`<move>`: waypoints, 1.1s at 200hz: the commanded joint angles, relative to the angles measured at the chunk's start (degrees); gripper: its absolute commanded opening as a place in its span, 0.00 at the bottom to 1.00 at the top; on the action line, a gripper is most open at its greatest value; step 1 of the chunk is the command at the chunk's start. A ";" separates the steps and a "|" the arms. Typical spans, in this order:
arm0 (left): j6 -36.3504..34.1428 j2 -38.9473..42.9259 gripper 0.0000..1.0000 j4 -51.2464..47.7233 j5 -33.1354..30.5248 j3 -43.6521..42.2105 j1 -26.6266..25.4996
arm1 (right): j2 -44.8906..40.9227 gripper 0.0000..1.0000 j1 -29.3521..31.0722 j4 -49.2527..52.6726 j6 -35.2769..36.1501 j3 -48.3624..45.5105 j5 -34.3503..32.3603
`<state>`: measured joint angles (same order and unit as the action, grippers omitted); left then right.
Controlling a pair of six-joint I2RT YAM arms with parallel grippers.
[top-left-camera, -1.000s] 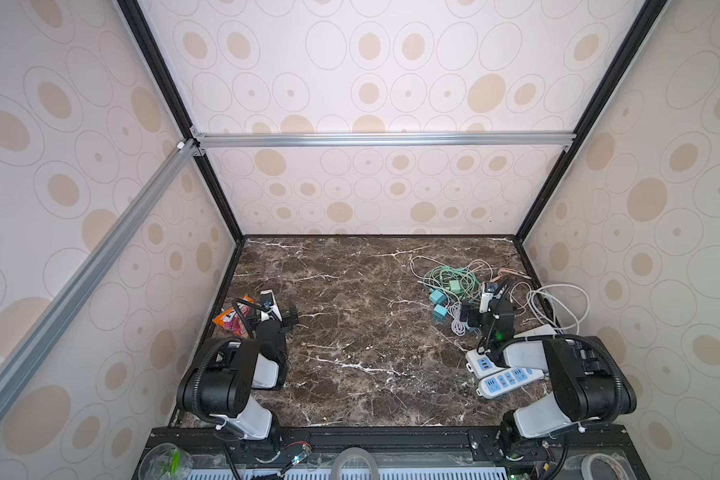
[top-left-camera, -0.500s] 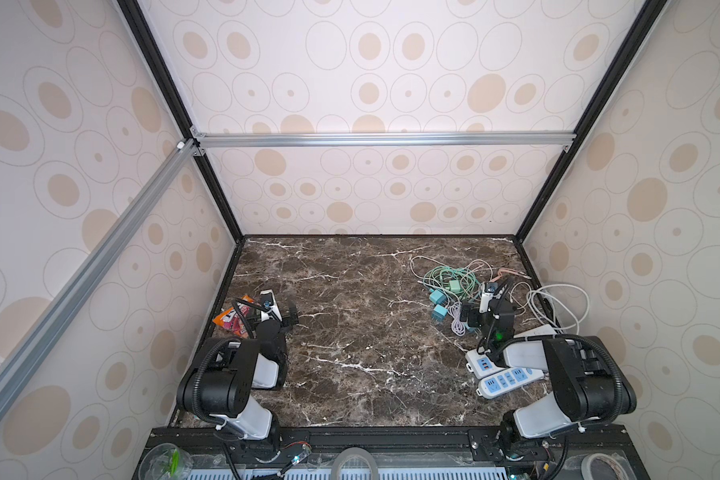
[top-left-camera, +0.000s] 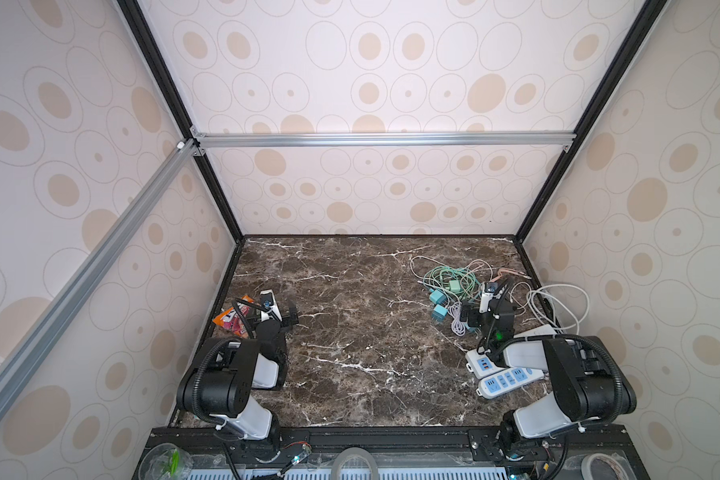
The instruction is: Insert the plug
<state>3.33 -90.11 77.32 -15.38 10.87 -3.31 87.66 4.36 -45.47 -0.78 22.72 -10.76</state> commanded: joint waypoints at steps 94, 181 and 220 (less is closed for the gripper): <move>-1.49 13.87 0.99 -19.33 -9.11 9.13 -3.87 | -13.18 1.00 -1.09 26.44 -3.91 10.48 -4.35; 18.71 15.27 0.98 -47.55 -14.29 30.10 -26.89 | -26.28 1.00 -2.04 67.96 -36.66 19.21 -1.67; 27.95 12.27 0.98 -51.67 -8.00 30.24 -29.74 | -27.70 1.00 -8.56 86.08 -45.23 21.55 3.17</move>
<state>22.61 -76.49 32.10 -26.70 40.12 -32.71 61.56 -0.58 24.71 -37.71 42.13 -11.53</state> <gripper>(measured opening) 0.984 0.993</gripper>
